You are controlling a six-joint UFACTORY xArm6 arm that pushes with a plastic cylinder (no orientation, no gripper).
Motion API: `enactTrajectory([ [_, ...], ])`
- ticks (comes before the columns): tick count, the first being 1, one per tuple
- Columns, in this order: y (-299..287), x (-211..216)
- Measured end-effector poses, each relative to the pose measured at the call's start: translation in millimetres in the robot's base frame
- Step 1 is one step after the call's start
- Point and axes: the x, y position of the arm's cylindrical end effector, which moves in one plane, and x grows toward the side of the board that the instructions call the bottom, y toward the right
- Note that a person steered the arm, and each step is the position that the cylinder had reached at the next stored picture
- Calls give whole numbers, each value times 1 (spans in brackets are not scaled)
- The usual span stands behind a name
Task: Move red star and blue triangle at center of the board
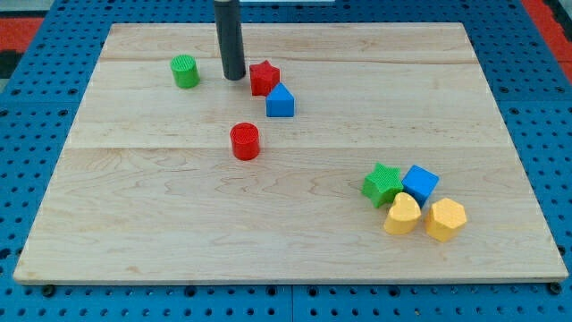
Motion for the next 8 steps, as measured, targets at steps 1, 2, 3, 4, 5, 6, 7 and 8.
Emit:
enactTrajectory([
  [1, 19, -10],
  [2, 73, 5],
  [3, 111, 24],
  [4, 112, 22],
  [5, 116, -37],
  [6, 108, -30],
  [7, 86, -22],
  [8, 54, -18],
])
